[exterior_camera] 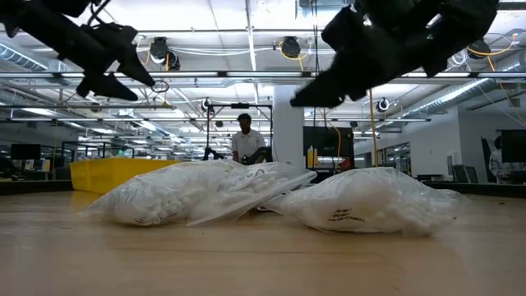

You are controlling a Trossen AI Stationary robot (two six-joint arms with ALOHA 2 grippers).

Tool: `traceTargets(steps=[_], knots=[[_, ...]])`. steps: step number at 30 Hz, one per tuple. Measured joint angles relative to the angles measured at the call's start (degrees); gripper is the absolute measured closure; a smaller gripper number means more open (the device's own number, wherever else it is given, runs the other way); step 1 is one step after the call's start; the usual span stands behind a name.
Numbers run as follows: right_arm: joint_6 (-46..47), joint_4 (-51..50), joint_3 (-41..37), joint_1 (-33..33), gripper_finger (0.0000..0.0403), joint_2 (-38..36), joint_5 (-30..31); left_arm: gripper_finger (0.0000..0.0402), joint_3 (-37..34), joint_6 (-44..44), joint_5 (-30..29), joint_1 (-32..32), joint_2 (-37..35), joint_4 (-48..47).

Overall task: Pick & Place Travel size toiletries
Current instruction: Put the blue toothbrush into the middle left yellow bin

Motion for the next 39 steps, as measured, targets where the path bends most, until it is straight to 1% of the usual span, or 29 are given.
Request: traceTargets(steps=[2, 4, 7, 11, 14, 17, 25, 30, 35, 39], knots=[[-1.53, -10.0, 1.81, 3.36, 0.0178, 0.02, 1.76, 0.0103, 0.0, 0.47, 0.96, -2.16, 1.83, 0.52], [-2.0, -17.75, 3.4, 6.83, 0.0179, 0.04, 2.3, 0.0105, 0.0, 0.73, 0.96, -4.51, 4.33, 2.35], [0.02, -24.38, 4.73, 11.11, 0.0179, -0.3, 2.1, 0.0105, -0.02, 4.06, 0.95, -7.66, 8.65, 7.88], [5.3, -30.98, 4.71, 13.77, 0.0179, -0.31, 2.3, 0.0105, -0.02, 7.96, 0.42, -10.22, 14.01, 15.38], [5.61, -31.79, 3.65, 15.32, 0.0179, -0.19, 2.46, 0.0105, -0.02, 8.3, 0.3, -11.15, 17.34, 19.23], [2.99, -31.72, 2.41, 16.23, 0.0179, 0.74, 2.48, 0.0105, -0.02, 7.97, 0.28, -11.5, 19.92, 21.99], [-0.69, -27.55, 2.37, 17.85, 0.0186, 5.15, 2.31, 0.0105, -0.08, 5.17, 0.23, -11.53, 24.42, 23.56], [-1.23, -27.36, 2.3, 18.31, 0.0221, 5.88, 2.3, 0.0105, -0.09, 4.74, 0.23, -11.5, 25.78, 25.27], [0.14, -27.14, 2.3, 18.3, 0.0286, 5.9, 4.01, 0.0105, -0.07, 5.99, 0.1, -11.5, 25.72, 26.8], [0.26, -27.22, 2.3, 17.85, 0.0339, 5.9, 4.08, 0.0105, -0.07, 6.58, 0.01, -11.5, 25.7, 28.82]])
